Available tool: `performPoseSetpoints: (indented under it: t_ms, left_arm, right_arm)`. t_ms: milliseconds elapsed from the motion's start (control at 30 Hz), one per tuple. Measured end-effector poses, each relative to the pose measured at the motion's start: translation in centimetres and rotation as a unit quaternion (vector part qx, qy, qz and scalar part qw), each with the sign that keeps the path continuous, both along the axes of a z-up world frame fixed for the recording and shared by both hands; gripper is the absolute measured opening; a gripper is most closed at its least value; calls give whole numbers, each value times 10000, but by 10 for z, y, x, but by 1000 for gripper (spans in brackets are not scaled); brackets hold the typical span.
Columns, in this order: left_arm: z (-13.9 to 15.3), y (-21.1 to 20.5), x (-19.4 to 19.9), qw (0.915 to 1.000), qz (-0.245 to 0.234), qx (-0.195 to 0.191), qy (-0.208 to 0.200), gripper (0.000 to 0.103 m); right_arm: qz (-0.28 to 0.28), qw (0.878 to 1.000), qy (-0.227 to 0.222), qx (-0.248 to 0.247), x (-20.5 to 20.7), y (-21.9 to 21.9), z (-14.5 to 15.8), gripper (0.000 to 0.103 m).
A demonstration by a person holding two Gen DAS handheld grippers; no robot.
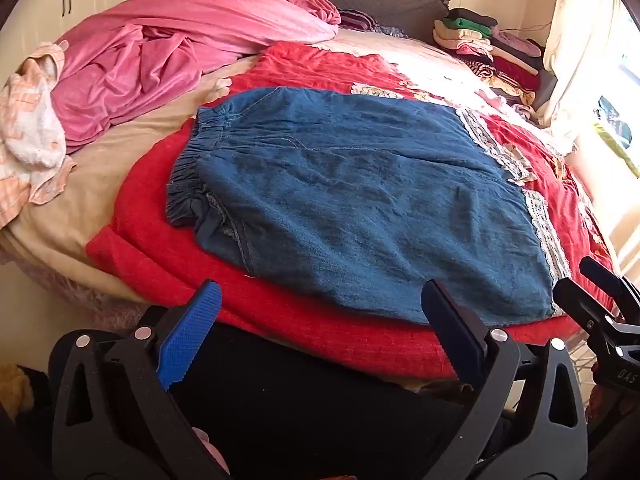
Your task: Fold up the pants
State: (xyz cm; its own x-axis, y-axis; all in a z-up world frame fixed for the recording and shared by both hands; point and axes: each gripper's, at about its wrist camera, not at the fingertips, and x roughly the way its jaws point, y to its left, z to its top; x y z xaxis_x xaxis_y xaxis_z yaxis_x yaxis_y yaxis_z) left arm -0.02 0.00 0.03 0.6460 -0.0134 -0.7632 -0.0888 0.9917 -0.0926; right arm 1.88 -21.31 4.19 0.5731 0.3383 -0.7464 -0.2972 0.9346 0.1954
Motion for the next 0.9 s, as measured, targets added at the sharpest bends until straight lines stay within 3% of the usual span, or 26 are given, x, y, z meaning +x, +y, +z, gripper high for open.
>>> performPoseSetpoints:
  t_ms: [900]
  left_arm:
    - [0,-3,-1,10000,-67,7,-39,94]
  right_arm:
    - [125,9995,-186,-217,-8,8,5,99]
